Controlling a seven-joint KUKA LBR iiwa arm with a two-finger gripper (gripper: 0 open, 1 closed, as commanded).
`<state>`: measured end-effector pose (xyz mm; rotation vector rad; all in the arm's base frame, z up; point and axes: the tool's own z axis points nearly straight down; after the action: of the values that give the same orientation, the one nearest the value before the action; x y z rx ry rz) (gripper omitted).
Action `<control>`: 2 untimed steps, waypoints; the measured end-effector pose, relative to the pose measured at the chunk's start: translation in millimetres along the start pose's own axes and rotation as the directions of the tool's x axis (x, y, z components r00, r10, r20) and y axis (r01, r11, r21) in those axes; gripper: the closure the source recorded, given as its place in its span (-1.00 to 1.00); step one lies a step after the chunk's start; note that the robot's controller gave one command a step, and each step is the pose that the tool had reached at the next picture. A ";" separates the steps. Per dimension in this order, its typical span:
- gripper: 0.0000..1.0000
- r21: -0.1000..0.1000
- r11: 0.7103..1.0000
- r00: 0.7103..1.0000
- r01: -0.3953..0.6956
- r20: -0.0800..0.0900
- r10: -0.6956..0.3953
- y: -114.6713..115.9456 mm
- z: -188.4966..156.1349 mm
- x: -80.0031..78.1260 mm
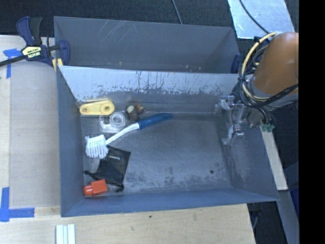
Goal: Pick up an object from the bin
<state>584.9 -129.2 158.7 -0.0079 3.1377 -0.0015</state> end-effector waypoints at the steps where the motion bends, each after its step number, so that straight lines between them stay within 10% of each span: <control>1: -1.00 0.000 1.000 1.000 0.000 0.000 0.000 0.1 0.3 0.2; 2: -1.00 -0.001 1.000 1.000 0.002 -0.003 -0.002 10.5 62.7 43.2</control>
Offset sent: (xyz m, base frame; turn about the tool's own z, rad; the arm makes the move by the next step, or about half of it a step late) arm -0.0415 0.0100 -0.0606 0.0009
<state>542.0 -118.9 95.8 -0.0117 3.1408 0.0004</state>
